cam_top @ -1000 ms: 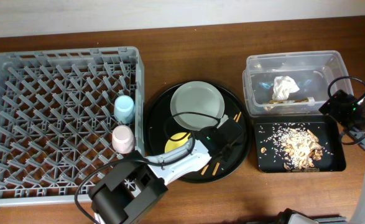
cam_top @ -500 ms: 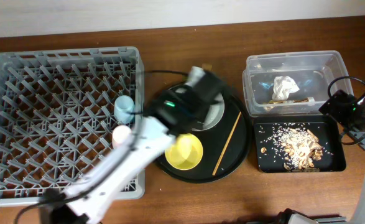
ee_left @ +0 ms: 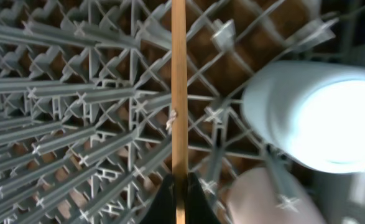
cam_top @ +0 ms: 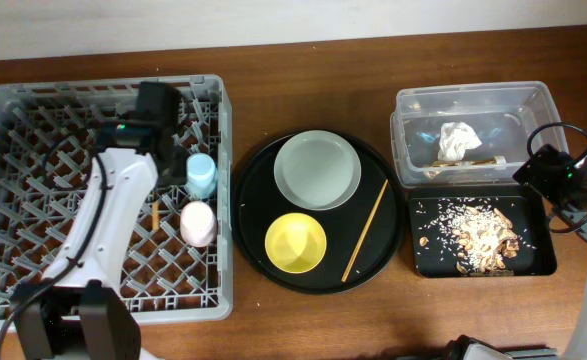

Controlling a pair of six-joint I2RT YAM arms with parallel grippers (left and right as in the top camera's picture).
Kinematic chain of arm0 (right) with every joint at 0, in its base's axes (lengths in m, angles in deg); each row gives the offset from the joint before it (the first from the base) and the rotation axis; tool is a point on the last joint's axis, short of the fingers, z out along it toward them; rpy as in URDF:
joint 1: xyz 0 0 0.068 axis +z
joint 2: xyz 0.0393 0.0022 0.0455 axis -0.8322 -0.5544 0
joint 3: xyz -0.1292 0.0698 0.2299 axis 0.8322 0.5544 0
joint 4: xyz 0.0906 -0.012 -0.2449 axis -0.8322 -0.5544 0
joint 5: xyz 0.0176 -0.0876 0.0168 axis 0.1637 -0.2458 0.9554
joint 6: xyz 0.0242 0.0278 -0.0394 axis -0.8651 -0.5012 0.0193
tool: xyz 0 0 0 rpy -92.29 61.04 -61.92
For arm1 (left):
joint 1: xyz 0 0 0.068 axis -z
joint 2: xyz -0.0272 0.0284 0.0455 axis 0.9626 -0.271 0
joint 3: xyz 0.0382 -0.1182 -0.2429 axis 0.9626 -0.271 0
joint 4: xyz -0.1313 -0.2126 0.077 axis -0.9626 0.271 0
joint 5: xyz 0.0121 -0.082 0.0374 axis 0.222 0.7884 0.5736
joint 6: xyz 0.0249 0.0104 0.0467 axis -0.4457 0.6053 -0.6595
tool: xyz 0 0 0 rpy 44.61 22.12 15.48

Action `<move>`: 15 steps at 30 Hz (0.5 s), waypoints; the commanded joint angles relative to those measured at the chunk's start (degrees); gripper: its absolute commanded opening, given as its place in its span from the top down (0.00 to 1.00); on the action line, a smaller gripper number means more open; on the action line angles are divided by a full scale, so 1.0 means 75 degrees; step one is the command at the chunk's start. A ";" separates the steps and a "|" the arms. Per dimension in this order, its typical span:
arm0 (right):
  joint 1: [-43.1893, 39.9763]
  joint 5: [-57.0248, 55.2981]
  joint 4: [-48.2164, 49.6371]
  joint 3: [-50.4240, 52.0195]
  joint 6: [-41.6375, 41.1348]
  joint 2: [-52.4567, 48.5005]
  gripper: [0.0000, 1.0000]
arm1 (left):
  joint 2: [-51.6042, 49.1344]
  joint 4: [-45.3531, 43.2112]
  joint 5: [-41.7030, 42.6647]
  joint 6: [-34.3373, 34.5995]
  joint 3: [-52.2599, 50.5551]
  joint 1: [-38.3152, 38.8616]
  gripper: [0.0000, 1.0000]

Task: Sort waste into correct bins and load items into the dishwasher rack
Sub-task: 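Place the chopstick upright in the dish rack with the left gripper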

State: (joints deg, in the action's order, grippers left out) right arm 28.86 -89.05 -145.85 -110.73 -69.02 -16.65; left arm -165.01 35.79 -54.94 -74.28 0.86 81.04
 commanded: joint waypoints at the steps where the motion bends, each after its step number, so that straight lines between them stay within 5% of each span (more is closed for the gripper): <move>1: -0.0047 -0.0093 -0.0003 -0.0090 -0.0003 -0.0015 0.01 | -0.0052 -0.0245 0.0280 -0.0863 -0.0417 -0.0425 1.00; 4: -0.0047 -0.0093 -0.0003 -0.0090 -0.0006 -0.0015 0.01 | -0.0052 -0.0361 0.0291 -0.0860 -0.0443 -0.0565 0.99; 8: -0.0047 -0.0093 -0.0003 -0.0090 -0.0006 -0.0015 0.01 | -0.0052 -0.0437 0.0286 -0.0860 -0.0443 -0.0577 0.66; 15: -0.0047 -0.0093 -0.0003 -0.0090 -0.0003 -0.0015 0.01 | 0.0029 -0.0399 0.0382 -0.0854 -0.0268 -0.0571 0.61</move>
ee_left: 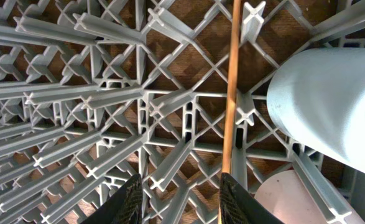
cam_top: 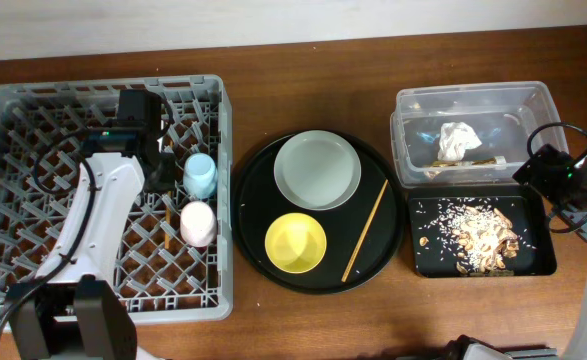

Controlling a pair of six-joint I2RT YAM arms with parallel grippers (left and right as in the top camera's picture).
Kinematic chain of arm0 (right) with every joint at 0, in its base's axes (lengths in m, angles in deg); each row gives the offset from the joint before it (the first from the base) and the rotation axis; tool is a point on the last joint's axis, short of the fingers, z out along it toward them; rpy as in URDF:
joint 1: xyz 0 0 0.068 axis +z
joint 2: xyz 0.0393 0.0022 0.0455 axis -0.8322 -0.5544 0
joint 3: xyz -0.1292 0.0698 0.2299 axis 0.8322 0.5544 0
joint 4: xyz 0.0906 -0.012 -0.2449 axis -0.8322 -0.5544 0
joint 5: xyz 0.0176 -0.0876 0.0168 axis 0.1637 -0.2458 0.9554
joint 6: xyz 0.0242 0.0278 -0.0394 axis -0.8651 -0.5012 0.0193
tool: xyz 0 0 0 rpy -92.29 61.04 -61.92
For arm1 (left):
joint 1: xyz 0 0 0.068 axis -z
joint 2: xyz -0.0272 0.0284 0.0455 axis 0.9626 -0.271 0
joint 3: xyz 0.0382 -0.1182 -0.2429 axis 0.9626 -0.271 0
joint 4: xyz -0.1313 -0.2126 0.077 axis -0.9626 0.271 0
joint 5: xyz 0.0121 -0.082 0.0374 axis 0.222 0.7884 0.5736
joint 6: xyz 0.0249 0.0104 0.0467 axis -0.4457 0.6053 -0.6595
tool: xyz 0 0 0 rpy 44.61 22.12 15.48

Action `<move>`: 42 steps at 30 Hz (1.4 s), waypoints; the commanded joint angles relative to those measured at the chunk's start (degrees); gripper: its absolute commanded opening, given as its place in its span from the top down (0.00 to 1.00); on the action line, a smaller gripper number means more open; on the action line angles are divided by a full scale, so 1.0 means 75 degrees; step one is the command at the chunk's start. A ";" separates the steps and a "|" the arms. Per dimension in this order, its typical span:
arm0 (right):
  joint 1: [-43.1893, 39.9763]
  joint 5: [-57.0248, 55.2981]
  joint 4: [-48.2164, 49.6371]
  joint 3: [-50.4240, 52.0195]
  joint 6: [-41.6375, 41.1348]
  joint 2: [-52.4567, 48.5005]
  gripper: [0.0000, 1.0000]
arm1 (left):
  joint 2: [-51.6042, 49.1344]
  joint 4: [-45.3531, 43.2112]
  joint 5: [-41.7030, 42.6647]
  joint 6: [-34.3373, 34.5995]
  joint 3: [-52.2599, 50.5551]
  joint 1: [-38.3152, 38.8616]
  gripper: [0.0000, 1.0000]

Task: Sort waste into correct bins and load items into the dishwasher rack
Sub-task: 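Place the chopstick upright in the dish rack with the left gripper, then grasp the second wooden chopstick on the black tray with the left gripper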

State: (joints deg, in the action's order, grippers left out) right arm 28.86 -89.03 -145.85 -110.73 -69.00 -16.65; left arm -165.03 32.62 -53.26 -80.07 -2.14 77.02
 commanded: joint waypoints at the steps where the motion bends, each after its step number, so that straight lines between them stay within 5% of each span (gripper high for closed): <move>1: -0.0047 -0.0096 -0.0003 -0.0090 -0.0006 -0.0015 0.01 | 0.0154 0.0093 0.0475 -0.0082 0.0271 -0.0023 0.57; 4: -0.0047 -0.0096 -0.0003 -0.0090 -0.0006 -0.0015 0.01 | 0.0641 0.0195 0.2530 -0.0082 0.0641 0.0020 0.01; 9: -0.0047 -0.0096 0.0000 -0.0090 -0.0006 -0.0015 0.01 | 0.1285 -0.0105 0.7003 -0.0085 0.0679 0.0058 0.06; 11: -0.0047 -0.0096 -0.0003 -0.0090 -0.0009 -0.0015 0.01 | 0.1279 -0.0038 0.7994 -0.0085 0.0673 0.0289 0.40; 13: -0.0047 -0.0096 -0.0003 -0.0090 -0.0006 -0.0015 0.01 | 0.1279 0.0003 0.7968 -0.0085 0.0600 0.0804 0.69; 20: -0.0047 -0.0096 0.0000 -0.0090 -0.0006 -0.0015 0.01 | 0.0935 -0.0370 0.4934 0.1172 0.0428 0.3850 0.71; 22: -0.0047 -0.0096 -0.0003 -0.0090 -0.0006 -0.0015 0.01 | 0.0694 -0.0799 0.4272 0.1239 0.0428 0.4672 0.81; 28: -0.0047 -0.0096 -0.0003 -0.0090 -0.0006 -0.0015 0.01 | -0.0551 -0.2046 0.2489 0.2037 0.0428 0.6350 0.81; 33: -0.0047 -0.0096 -0.0003 -0.0090 -0.0006 -0.0015 0.01 | -0.1597 -0.2952 0.2436 0.2034 0.0428 0.6735 0.73; 42: -0.0047 -0.0096 -0.0003 -0.0090 -0.0009 -0.0015 0.01 | -0.2806 -0.3471 0.2393 0.2346 0.0428 0.6735 0.72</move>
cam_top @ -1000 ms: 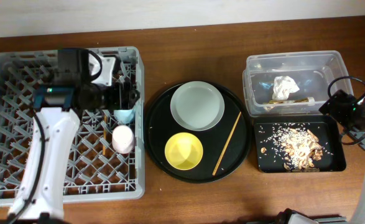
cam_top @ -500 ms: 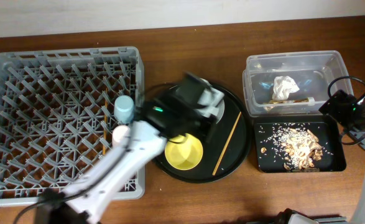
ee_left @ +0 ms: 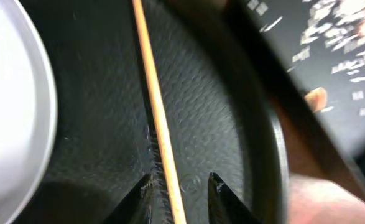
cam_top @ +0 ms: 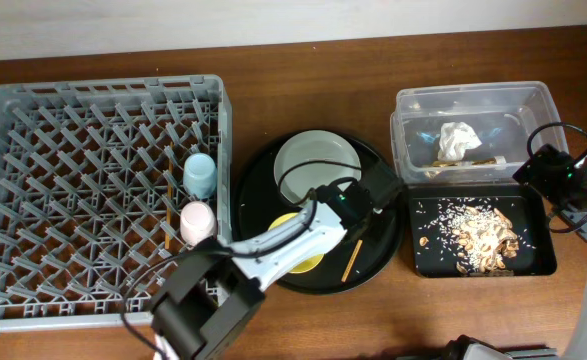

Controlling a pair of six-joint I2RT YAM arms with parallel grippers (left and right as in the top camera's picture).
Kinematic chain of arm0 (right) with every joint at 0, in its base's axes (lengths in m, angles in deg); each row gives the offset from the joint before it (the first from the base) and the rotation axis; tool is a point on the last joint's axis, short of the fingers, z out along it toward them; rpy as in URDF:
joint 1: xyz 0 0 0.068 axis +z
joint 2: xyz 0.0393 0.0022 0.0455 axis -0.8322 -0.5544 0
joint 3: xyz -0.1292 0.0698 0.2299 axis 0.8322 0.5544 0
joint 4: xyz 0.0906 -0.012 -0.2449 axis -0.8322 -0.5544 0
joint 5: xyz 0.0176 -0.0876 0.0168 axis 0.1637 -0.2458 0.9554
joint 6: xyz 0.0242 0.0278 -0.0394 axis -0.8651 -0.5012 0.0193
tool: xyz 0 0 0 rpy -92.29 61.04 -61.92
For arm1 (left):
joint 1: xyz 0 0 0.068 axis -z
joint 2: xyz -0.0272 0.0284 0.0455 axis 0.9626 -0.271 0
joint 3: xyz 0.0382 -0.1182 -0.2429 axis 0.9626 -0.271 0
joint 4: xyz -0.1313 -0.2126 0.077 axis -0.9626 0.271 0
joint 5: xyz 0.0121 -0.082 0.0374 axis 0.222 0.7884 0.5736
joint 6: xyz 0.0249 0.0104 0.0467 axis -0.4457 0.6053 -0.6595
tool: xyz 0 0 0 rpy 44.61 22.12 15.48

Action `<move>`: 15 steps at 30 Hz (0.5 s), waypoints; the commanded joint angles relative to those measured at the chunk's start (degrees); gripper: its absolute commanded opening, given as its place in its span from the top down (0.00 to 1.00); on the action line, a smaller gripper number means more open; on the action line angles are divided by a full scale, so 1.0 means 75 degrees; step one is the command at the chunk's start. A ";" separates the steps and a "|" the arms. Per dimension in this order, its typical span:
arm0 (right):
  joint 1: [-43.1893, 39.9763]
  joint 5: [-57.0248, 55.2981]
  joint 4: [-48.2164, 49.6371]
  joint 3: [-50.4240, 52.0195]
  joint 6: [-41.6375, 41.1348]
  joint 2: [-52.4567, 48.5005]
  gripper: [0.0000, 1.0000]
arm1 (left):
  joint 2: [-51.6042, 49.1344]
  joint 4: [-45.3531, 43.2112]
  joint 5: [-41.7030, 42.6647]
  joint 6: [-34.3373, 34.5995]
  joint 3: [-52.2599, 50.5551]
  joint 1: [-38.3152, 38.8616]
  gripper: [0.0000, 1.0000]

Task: Sort waste into correct bins and load items into the dishwasher rack
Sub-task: 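Grasp the second wooden chopstick on the black tray with the left gripper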

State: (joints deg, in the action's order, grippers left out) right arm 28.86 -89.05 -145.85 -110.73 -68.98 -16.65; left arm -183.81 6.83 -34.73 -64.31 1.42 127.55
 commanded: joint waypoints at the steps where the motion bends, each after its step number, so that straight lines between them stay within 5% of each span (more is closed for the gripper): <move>1: -0.0047 -0.0093 -0.0003 -0.0090 -0.0009 -0.0015 0.01 | -0.0329 -0.0029 -0.0079 0.0245 -0.0047 -0.0003 0.72; 12: -0.0047 -0.0093 -0.0003 -0.0090 -0.0009 -0.0015 0.01 | -0.1035 0.0029 -0.0052 0.0248 -0.0050 0.0114 0.73; 15: -0.0047 -0.0093 -0.0003 -0.0090 -0.0009 -0.0015 0.01 | -0.1058 0.0035 -0.0055 0.0245 -0.0050 0.0175 0.84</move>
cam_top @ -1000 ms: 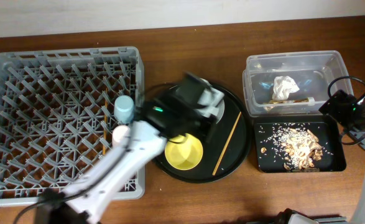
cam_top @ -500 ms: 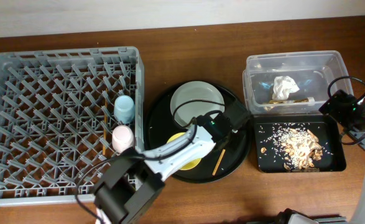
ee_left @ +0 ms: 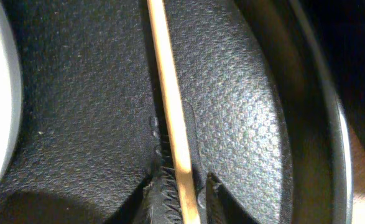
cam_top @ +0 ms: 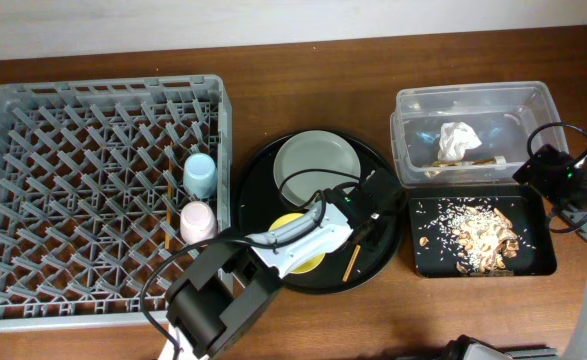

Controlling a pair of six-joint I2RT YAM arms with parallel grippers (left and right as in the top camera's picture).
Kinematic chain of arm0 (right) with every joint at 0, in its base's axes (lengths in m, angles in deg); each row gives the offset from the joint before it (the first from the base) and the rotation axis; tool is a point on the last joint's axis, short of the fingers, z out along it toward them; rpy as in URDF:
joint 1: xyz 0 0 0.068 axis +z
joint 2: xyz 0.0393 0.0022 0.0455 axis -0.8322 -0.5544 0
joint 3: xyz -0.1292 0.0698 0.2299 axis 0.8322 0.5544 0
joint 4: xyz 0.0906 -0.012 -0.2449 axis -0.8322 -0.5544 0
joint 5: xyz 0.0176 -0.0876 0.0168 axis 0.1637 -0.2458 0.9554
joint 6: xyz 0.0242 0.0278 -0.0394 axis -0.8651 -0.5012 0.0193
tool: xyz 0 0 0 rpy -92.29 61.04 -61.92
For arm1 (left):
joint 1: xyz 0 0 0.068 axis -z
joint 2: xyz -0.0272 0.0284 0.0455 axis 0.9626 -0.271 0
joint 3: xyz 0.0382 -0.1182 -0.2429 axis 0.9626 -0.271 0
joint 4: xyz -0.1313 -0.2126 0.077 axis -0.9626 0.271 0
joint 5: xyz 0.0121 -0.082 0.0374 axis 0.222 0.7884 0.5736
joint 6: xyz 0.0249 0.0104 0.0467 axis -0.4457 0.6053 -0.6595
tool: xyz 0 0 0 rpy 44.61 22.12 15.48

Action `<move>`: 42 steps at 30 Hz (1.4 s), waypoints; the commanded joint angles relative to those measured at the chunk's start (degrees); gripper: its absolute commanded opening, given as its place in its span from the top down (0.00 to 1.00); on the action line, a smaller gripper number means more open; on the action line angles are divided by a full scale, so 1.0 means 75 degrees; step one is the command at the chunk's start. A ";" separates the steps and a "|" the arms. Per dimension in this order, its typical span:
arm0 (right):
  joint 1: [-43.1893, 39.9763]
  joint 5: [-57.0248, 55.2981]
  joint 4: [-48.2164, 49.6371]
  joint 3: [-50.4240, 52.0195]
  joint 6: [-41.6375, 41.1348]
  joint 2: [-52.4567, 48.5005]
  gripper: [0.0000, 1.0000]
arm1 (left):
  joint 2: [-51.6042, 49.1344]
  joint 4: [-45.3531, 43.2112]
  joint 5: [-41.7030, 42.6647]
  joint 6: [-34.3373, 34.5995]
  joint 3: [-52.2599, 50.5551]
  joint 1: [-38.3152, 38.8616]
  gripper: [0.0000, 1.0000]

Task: Sort waste into correct bins and load items into the dishwasher rack
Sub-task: 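Grasp the second wooden chopstick on the black tray with the left gripper, then place the second chopstick in the dish rack with the left gripper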

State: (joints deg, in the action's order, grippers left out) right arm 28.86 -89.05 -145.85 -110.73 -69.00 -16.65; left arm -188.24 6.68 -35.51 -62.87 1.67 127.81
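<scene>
A wooden chopstick point(ee_left: 170, 106) lies on the black round tray point(cam_top: 263, 170); only its near end point(cam_top: 350, 264) shows past my arm in the overhead view. My left gripper point(ee_left: 181, 183) is low over the tray, open, with one fingertip on each side of the chopstick and a small gap on both sides. Overhead, the left gripper point(cam_top: 365, 225) sits at the tray's right side. Another chopstick point(cam_top: 167, 228) lies in the grey rack point(cam_top: 73, 150) beside the blue cup point(cam_top: 199, 174) and pink cup point(cam_top: 197, 222). My right gripper point(cam_top: 548, 170) stays at the right edge.
A grey plate point(cam_top: 313, 165) and a yellow bowl point(cam_top: 291, 255), partly under my arm, share the round tray. To the right stand a clear bin point(cam_top: 413, 110) holding a crumpled tissue and a black tray point(cam_top: 543, 265) of food scraps.
The left gripper has come lower over the tray's chopstick, and its fingertips stand closer together on either side of the stick. The right arm has not moved.
The left gripper was shut on a chopstick over the rack by the blue cup. Then it was open and that chopstick lay in the rack. Later it was over the round tray, open astride the second chopstick, and now it is lower around it.
</scene>
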 commanded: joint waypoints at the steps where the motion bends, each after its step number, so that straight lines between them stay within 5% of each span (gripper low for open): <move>1: -0.0047 -0.0093 0.0000 -0.0090 -0.0006 -0.0015 0.01 | -0.0452 0.0052 0.0050 0.0055 -0.0070 0.0149 0.91; 3: -0.0047 -0.0093 0.0000 -0.0090 -0.0006 -0.0015 0.01 | -0.0423 0.0076 0.0050 0.0055 -0.0023 0.0149 0.99; 10: -0.0047 -0.0093 -0.0003 -0.0090 -0.0006 -0.0015 0.01 | 0.0224 0.0431 -0.0169 0.0055 0.0274 0.0146 0.99; 20: -0.0047 -0.0093 0.0000 -0.0090 -0.0006 -0.0015 0.02 | 0.3552 0.2454 -0.2154 -0.0361 0.0734 -0.0408 0.99; 29: -0.0047 -0.0093 -0.0003 -0.0090 -0.0006 -0.0015 0.01 | 0.4322 0.5222 -0.3034 -0.0670 0.0548 -0.3824 0.99; 35: -0.0047 -0.0093 -0.0003 -0.0090 -0.0006 -0.0015 0.01 | 0.3966 0.4704 -0.3034 -0.0734 -0.0373 -0.5694 1.00; 42: -0.0047 -0.0093 0.0000 -0.0090 -0.0006 -0.0015 0.01 | 0.3416 0.3605 -0.3034 -0.1903 -0.0994 -0.6543 1.00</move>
State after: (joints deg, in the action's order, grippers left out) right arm 28.86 -89.05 -145.85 -110.73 -68.98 -16.65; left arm -160.81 35.68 -57.79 -71.46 -4.21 80.23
